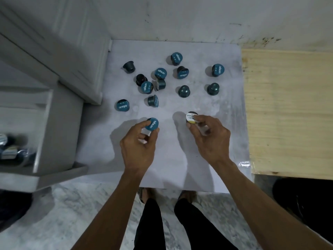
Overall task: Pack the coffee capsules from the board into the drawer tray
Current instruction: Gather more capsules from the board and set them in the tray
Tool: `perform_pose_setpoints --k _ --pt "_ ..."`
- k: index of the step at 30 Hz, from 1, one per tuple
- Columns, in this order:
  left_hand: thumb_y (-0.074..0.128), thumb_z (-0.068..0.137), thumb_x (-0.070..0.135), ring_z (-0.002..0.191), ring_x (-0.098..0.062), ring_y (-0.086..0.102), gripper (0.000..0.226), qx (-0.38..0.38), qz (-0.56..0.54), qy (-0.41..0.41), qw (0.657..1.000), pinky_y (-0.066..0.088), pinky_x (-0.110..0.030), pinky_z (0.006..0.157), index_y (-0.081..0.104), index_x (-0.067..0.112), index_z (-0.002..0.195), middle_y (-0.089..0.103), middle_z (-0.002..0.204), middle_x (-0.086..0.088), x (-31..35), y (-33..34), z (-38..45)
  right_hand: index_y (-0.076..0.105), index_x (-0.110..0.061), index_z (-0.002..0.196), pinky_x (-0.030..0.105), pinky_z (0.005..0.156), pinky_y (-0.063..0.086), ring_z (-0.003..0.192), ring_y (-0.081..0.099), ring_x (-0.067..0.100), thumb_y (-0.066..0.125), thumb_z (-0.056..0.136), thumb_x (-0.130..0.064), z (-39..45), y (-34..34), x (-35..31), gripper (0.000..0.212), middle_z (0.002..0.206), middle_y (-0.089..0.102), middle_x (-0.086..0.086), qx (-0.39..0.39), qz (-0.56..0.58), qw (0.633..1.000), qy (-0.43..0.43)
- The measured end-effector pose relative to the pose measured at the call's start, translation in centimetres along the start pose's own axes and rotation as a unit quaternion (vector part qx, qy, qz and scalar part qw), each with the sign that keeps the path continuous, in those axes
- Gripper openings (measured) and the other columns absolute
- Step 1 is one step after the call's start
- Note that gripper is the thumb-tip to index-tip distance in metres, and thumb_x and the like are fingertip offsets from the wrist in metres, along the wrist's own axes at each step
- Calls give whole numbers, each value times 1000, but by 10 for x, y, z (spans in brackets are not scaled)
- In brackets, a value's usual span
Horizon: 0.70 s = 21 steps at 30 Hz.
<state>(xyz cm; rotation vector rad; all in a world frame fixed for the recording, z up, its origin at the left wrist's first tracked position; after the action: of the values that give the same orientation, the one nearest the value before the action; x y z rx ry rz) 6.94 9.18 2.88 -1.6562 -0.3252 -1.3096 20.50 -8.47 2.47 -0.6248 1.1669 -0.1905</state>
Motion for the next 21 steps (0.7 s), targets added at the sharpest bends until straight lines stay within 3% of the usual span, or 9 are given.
perform_pose_setpoints --k 2,4,8,10,13,15,18,21 --pt "78 82 24 68 -5 64 25 10 8 -10 1000 50 -14 60 70 20 105 72 99 10 10 -19 -5 73 -12 99 10 59 47 77 65 9 82 79 -21 -3 1 -15 24 95 73 0 -15 13 1000 13" --pt "78 81 27 67 -3 64 23 18 18 -5 1000 49 -14 60 70 24 103 69 91 18 22 -43 -8 74 -16 98 11 57 47 77 65 6 80 80 -25 -6 1 -37 22 96 74 -3 -19 31 999 22" --pt "79 81 23 65 -3 63 23 32 14 23 999 44 -10 55 70 26 102 65 90 25 44 -102 -9 74 -19 98 35 53 53 76 67 9 79 81 -27 -13 3 -96 19 94 74 -7 -26 93 995 29" --pt "79 81 22 64 -6 63 23 35 2 29 999 45 -12 54 70 24 103 69 92 19 50 -135 -7 74 -18 97 32 52 52 75 67 9 80 80 -23 -16 7 -130 18 92 74 -8 -32 113 993 20" --pt "79 81 20 64 -10 65 27 34 3 49 998 50 -19 53 71 25 106 71 90 13 49 -192 -2 75 -17 95 18 51 48 72 66 4 81 79 -19 -24 19 -186 18 88 74 -10 -33 133 991 -1" --pt "80 80 20 64 -10 64 29 32 10 62 998 49 -15 55 71 26 107 70 81 13 43 -235 2 75 -17 94 11 52 45 70 65 2 82 78 -19 -31 34 -221 18 85 72 -13 -38 148 988 -1" --pt "81 79 20 65 -7 65 30 26 31 90 995 48 -14 57 71 27 107 69 77 17 25 -304 9 75 -19 94 13 52 47 68 65 3 81 78 -22 -48 66 -272 18 85 71 -18 -42 150 988 -14" --pt "82 76 21 67 -7 65 31 31 59 97 993 53 -24 56 71 28 104 71 84 16 -5 -372 21 74 -24 94 20 53 51 69 67 7 82 77 -23 -68 103 -315 19 84 72 -15 -63 157 985 -25"
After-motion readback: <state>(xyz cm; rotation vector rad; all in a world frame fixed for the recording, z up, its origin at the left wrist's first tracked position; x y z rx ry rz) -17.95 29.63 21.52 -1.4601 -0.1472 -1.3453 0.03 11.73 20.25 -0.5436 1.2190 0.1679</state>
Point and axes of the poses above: each hand's wrist, its own z-axis towards the middle knuckle, its own y-axis out of the palm, x = y × z, the point moved 5 cm from there along z, towards the middle knuckle
